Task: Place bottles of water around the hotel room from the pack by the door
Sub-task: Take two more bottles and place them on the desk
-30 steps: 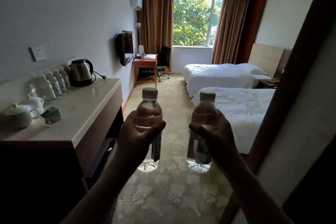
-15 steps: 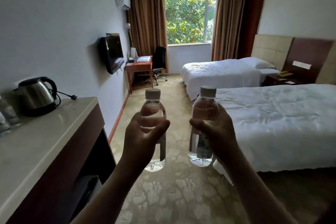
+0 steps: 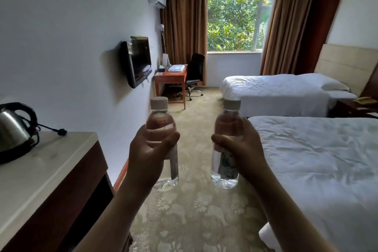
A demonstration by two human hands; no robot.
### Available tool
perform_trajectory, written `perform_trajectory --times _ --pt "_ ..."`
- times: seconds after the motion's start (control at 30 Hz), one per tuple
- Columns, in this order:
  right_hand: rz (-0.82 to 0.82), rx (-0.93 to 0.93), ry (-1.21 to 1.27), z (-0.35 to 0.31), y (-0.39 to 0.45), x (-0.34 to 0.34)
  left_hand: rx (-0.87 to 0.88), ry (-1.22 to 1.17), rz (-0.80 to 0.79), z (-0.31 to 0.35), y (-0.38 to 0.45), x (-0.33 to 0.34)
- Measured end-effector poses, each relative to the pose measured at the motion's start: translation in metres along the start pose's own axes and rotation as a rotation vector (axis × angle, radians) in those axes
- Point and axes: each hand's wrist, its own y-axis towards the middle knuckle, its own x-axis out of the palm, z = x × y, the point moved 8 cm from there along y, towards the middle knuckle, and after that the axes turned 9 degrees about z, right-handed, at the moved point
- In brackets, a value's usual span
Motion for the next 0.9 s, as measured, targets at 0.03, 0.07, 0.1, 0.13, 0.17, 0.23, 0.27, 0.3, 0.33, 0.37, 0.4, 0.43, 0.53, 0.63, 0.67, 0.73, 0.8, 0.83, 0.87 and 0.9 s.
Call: perform_trajectory --times 0.03,0.07,0.1,0.13,0.17,0.23,0.27,0.3,0.33,0.37,0.4,0.43,0.53,0.63,0.67,0.73,0.8,0.83,0.87,0.9 --pt "0.003 0.005 -0.007 0.012 0.018 0.009 0.0 0.012 -0.005 -0.013 0.02 0.003" --pt "0.012 0.007 -0.013 0.024 0.039 0.018 0.006 0.02 -0.015 -0.025 0.041 0.007" --pt "0.019 0.01 -0.021 0.034 0.06 0.028 0.014 0.024 -0.032 -0.036 0.064 0.012" --pt "0.023 0.012 -0.032 0.044 0.083 0.038 0.022 0.023 -0.053 -0.047 0.087 0.018" --pt "0.024 0.017 -0.039 0.053 0.105 0.048 0.027 0.018 -0.073 -0.058 0.111 0.025" --pt "0.045 0.038 -0.047 0.071 0.15 0.064 0.017 0.001 -0.104 -0.077 0.159 0.041" --pt "0.063 0.043 -0.049 0.079 0.171 0.07 0.012 -0.001 -0.115 -0.086 0.183 0.05" --pt "0.076 0.047 -0.046 0.087 0.191 0.075 0.008 0.001 -0.125 -0.095 0.204 0.058" --pt "0.089 0.049 -0.038 0.095 0.211 0.08 0.005 0.0 -0.135 -0.104 0.226 0.067" --pt "0.101 0.051 -0.028 0.103 0.23 0.083 0.002 -0.002 -0.143 -0.114 0.246 0.075" --pt "0.114 0.055 -0.019 0.112 0.249 0.086 -0.003 -0.006 -0.148 -0.124 0.266 0.083" --pt "0.124 0.063 -0.011 0.121 0.266 0.089 -0.011 -0.011 -0.148 -0.134 0.283 0.09" --pt "0.136 0.076 -0.012 0.149 0.318 0.1 -0.023 -0.009 -0.146 -0.164 0.332 0.108" --pt "0.136 0.073 -0.009 0.181 0.37 0.112 -0.024 -0.002 -0.148 -0.195 0.383 0.131" --pt "0.136 0.072 0.002 0.194 0.389 0.115 -0.014 -0.002 -0.144 -0.204 0.4 0.141" --pt "0.128 0.064 0.005 0.221 0.427 0.123 -0.002 -0.008 -0.127 -0.223 0.433 0.161" --pt "0.133 0.059 0.027 0.248 0.468 0.129 0.017 -0.003 -0.116 -0.24 0.468 0.186" --pt "0.133 0.053 0.038 0.262 0.49 0.132 0.03 0.009 -0.115 -0.249 0.486 0.199" --pt "0.125 0.042 0.041 0.274 0.513 0.137 0.043 0.024 -0.113 -0.259 0.505 0.211" --pt "0.111 0.036 0.041 0.285 0.536 0.142 0.045 0.042 -0.108 -0.268 0.525 0.223"
